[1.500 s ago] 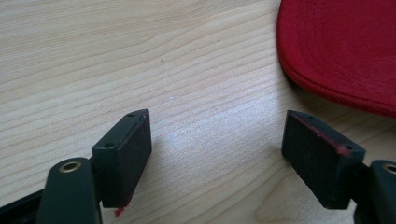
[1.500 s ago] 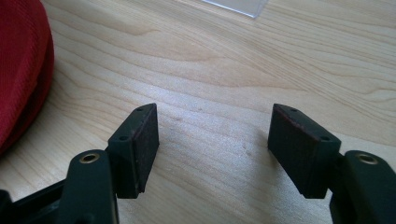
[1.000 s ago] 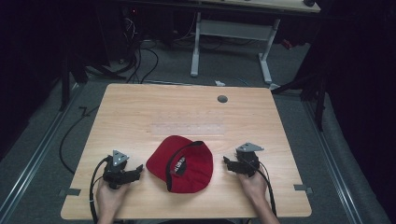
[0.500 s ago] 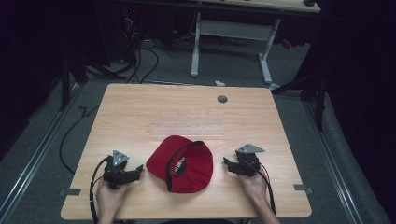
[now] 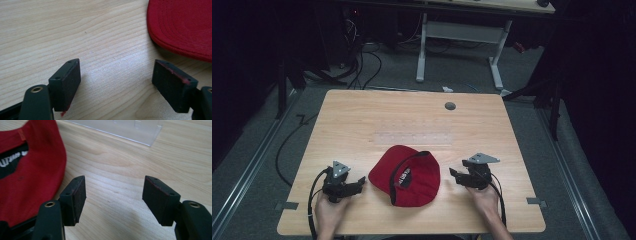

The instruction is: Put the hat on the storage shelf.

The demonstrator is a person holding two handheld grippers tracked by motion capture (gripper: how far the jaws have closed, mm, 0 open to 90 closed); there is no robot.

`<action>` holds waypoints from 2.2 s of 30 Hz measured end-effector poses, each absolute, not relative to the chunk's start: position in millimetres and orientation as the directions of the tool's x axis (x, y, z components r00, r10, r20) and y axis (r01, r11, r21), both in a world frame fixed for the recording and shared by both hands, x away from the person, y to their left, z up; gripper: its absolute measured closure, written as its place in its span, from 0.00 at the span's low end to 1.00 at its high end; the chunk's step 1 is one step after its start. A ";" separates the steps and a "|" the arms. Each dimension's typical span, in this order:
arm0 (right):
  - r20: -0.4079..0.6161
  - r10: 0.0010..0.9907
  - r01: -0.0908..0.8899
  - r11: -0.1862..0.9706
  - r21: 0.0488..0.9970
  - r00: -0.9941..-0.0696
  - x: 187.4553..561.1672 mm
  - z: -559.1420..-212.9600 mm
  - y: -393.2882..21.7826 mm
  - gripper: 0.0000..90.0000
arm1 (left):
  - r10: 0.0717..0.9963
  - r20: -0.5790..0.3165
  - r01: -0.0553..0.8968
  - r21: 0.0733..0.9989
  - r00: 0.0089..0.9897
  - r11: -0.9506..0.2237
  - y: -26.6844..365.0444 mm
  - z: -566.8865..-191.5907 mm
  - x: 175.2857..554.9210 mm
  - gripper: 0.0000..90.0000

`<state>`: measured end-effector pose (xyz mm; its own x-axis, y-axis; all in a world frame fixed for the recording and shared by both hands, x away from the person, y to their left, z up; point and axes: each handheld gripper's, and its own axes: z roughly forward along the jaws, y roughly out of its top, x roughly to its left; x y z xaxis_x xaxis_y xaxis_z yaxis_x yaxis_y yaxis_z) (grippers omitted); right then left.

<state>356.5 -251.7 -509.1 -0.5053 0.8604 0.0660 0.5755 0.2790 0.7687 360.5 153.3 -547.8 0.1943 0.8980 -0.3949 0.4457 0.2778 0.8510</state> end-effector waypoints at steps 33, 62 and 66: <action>0.086 0.710 0.493 0.391 0.777 -0.699 392.7 -477.8 -179.7 0.37 | 0.898 -0.398 0.446 0.849 0.189 0.283 152.9 -547.6 362.9 0.26; 0.169 0.616 0.510 0.434 0.742 -0.769 416.9 -504.9 -152.3 0.84 | 0.899 -0.394 0.445 0.851 0.190 0.279 152.6 -547.9 362.9 0.26; 0.188 0.598 0.509 0.428 0.747 -0.779 413.0 -498.4 -156.7 0.89 | 0.900 -0.392 0.444 0.852 0.191 0.277 152.5 -547.9 362.8 0.26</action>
<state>413.0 -156.7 -498.4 -0.7788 0.5983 0.1883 0.5093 0.4281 0.7465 362.8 152.5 -547.9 0.1910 0.8998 -0.3923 0.4445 0.2771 0.8519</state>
